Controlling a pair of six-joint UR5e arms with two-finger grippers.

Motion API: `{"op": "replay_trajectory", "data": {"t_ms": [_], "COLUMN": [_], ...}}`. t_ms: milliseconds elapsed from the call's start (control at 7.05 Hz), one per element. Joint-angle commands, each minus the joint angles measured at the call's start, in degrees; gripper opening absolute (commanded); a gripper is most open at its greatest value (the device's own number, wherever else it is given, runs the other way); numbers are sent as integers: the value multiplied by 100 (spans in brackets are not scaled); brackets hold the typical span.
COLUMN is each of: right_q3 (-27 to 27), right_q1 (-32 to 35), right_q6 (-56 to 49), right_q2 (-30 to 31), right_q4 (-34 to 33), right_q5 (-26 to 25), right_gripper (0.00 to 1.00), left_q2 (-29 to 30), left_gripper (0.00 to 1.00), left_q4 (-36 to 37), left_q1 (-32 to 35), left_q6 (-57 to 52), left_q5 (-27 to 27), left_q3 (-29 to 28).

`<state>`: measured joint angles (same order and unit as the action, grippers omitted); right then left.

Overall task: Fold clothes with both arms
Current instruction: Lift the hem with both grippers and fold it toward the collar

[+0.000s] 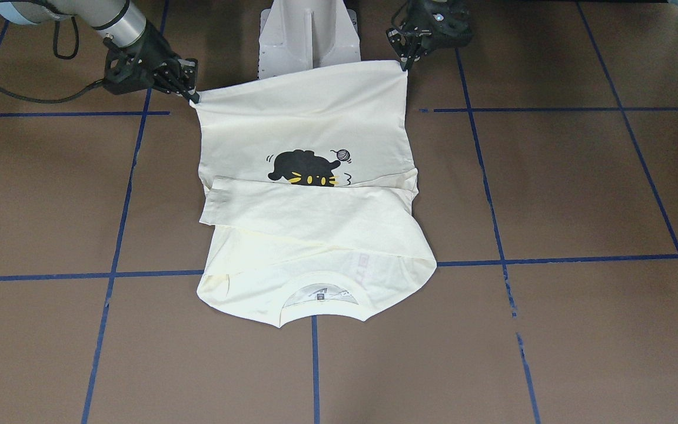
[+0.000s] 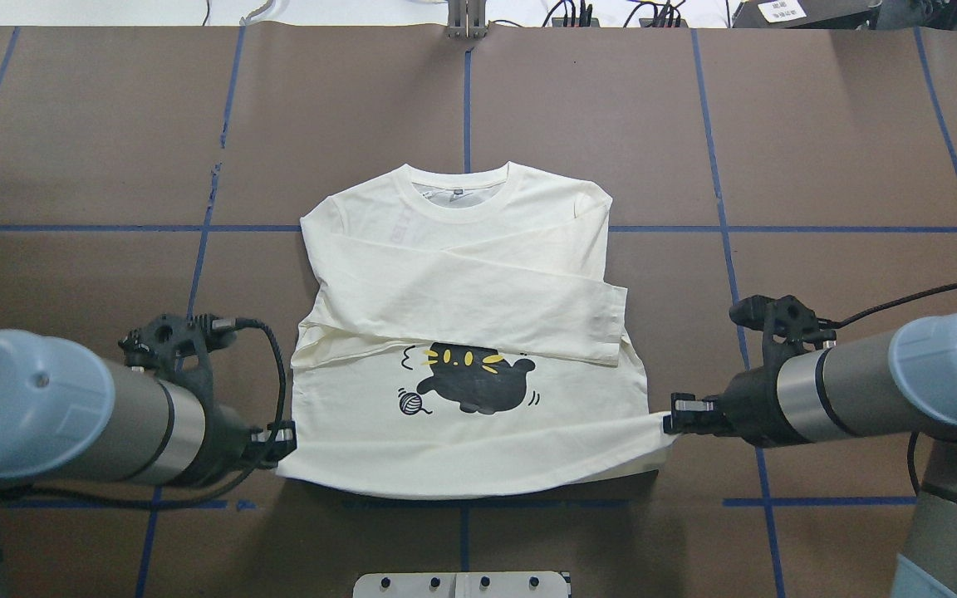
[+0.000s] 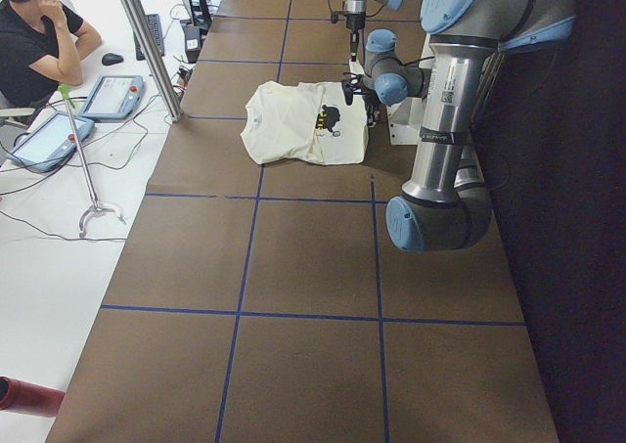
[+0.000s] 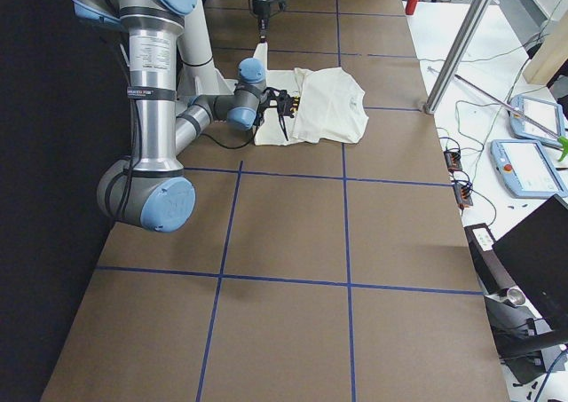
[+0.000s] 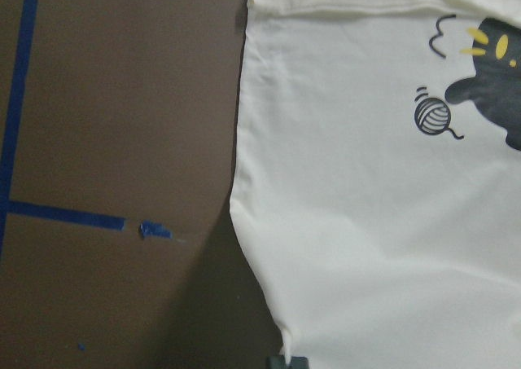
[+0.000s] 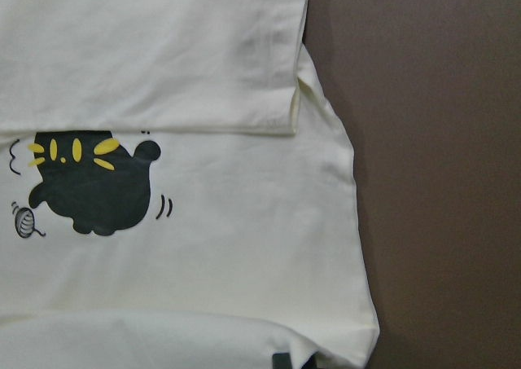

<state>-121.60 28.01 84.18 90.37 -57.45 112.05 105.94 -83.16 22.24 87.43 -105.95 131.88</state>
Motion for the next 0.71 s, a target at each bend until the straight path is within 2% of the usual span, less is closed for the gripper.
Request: {"op": "replay_trajectory", "data": {"t_ms": [0,425,567], "right_q3": [844,1627,2074], "right_q1": [826,1539,1663], "right_q6": [-51,-33,-24], "right_q2": [-788,-1572,-1923], "right_q4": [261,252,252], "right_q5": [80,98,98], "right_gripper": [0,0,0], "left_q2": [409,532,777], "left_gripper": [0,0,0], "left_q4": [2,-33,-51], "left_q1": [762,1342,1509], "left_q6": [-401,-613,-787], "left_q5": [-242,-295,-365], "left_q3": [-626,-847,-1301]}}
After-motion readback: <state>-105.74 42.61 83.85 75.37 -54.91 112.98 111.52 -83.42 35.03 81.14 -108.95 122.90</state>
